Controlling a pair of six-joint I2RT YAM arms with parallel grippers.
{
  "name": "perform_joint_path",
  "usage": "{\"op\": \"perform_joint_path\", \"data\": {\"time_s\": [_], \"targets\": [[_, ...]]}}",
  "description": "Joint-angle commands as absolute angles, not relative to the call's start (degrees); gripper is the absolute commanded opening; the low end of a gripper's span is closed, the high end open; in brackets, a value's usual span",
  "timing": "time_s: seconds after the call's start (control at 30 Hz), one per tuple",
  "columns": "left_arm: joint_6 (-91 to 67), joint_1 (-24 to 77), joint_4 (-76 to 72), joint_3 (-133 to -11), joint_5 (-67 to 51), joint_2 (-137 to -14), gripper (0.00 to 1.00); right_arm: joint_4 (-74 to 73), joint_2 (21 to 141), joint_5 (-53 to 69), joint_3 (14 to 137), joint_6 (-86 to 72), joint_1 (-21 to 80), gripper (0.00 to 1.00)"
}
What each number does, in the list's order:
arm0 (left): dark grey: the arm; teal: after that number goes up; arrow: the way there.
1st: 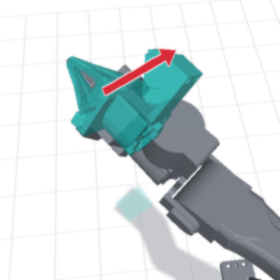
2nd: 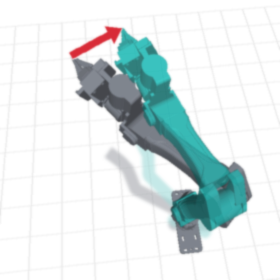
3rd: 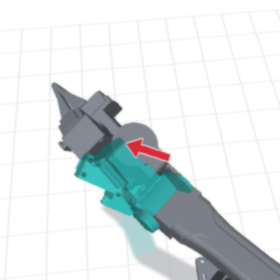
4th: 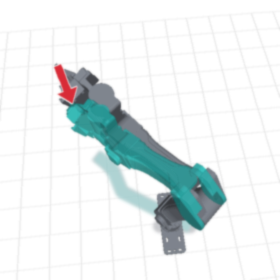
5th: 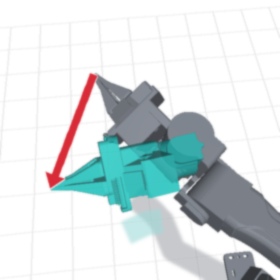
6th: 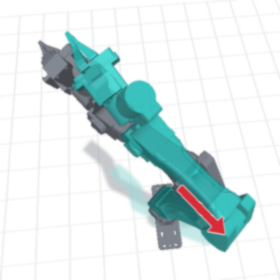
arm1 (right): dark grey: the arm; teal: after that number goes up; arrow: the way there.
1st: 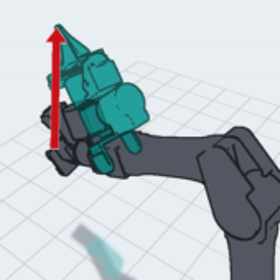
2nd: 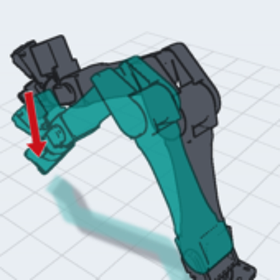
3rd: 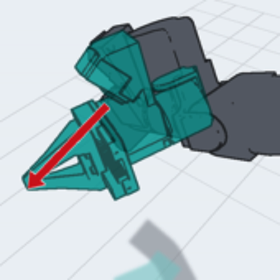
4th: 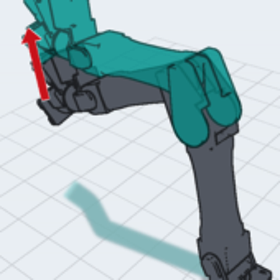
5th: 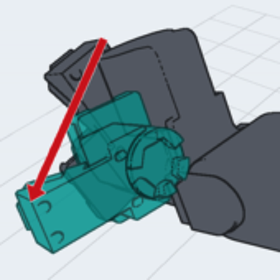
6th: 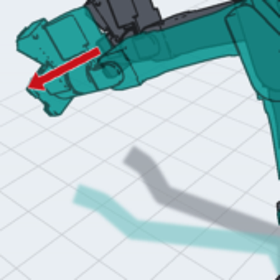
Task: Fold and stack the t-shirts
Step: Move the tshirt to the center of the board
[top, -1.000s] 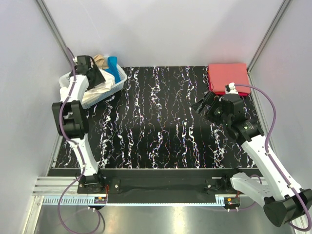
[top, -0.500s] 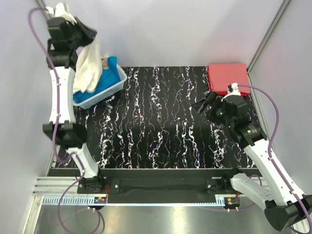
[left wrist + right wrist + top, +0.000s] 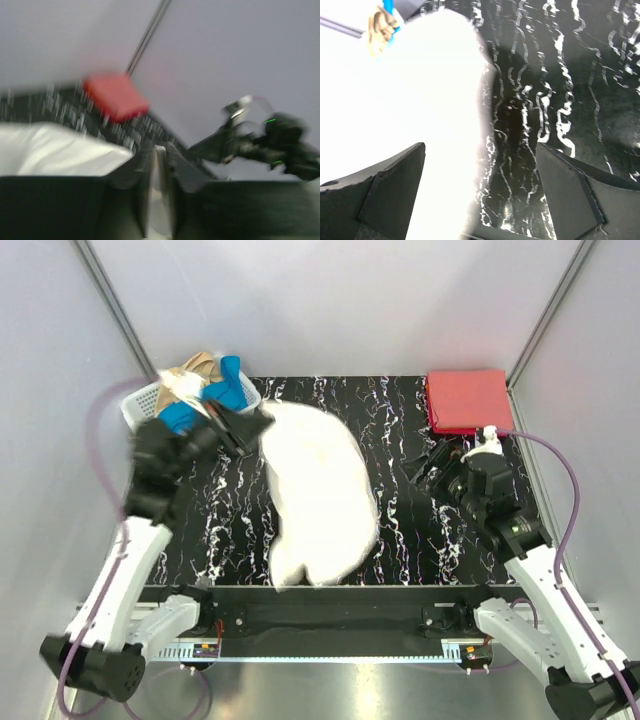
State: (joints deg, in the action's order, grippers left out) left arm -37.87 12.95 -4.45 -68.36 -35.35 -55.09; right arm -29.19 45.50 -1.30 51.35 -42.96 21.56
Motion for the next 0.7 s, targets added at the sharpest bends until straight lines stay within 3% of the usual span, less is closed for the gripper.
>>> {"op": "perform_joint_path", "data": {"time_s": [0.0,0.03,0.13,0.27,0.47,0.67], "targets": [[-38.32,14.06,4.46,-48.20,-29.55,-58.01,0.28,-27.86,43.25,-4.92,48.43,-44.56,21.80,0.97],[-37.71,14.06,5.70,-42.77,-29.18,-58.62,0.39,-27.95,43.24,-5.01,47.56,-45.69,21.80,0.97],[-34.90,14.41,11.77,-38.08,-27.07,-60.55,0.51,-28.30,44.38,-5.27,43.52,-48.15,21.80,0.95],[-33.22,17.48,14.41,-36.48,-22.16,-58.54,0.58,-27.25,50.61,-5.19,39.64,-49.75,21.80,0.93],[-35.33,21.44,14.68,-33.14,-15.91,-61.51,0.61,-22.85,64.85,-8.96,43.05,-45.09,21.80,0.93],[-36.91,33.03,13.89,-32.69,-9.24,-68.28,0.61,-23.03,74.17,-11.94,46.75,-45.97,21.10,0.92]]}}
